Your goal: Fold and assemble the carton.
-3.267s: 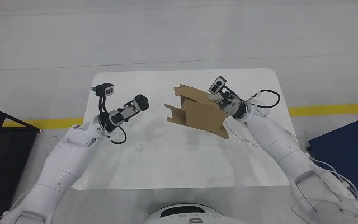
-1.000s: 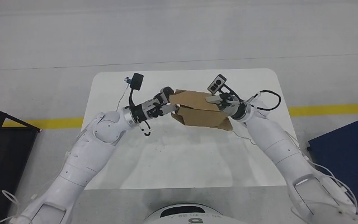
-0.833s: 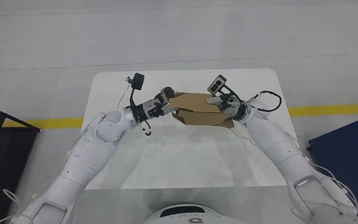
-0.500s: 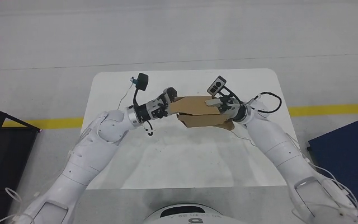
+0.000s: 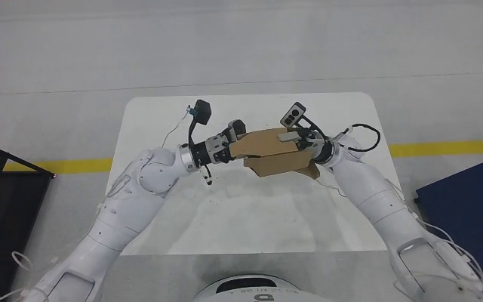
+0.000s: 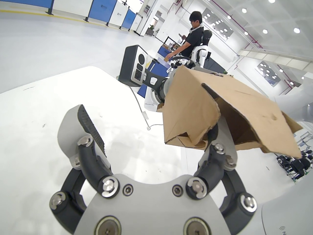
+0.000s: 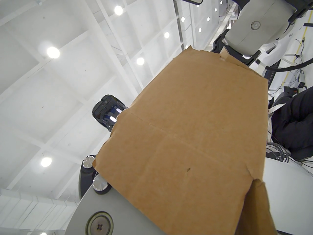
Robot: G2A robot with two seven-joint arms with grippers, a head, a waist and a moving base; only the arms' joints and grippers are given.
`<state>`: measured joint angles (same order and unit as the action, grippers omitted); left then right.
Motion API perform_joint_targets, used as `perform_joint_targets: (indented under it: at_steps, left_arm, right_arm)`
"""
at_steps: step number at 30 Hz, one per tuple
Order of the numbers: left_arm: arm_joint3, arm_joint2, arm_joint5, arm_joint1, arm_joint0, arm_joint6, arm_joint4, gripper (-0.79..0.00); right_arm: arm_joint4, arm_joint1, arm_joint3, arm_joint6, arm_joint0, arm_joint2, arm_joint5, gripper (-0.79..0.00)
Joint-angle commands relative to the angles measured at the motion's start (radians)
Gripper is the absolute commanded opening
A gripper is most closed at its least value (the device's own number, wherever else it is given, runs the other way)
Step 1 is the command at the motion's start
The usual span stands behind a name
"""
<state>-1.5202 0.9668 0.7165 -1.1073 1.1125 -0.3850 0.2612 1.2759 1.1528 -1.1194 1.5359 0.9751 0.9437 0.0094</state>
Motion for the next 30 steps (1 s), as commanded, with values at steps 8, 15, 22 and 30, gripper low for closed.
perform_joint_targets:
  at_steps: [8,15,22,30]
  left_arm:
    - [-0.006,0.001,-0.029,-0.006,0.005,0.014,0.032,0.000]
    - [0.000,0.012,-0.035,-0.008,0.021,0.022,-0.010,0.000]
    - [0.046,0.085,0.038,0.009,0.047,-0.042,-0.152,0.000]
    - [0.073,0.234,0.119,0.042,0.127,-0.066,-0.330,0.000]
  right_arm:
    - [0.002,0.001,0.006,0.000,-0.002,0.000,0.000,-0.785]
    - [0.002,0.001,0.009,0.000,-0.003,0.002,-0.002,-0.785]
    - [0.008,-0.005,-0.001,0.000,0.006,0.018,-0.001,-0.785]
    - [0.010,-0.008,-0.006,0.000,0.012,0.028,-0.003,-0.785]
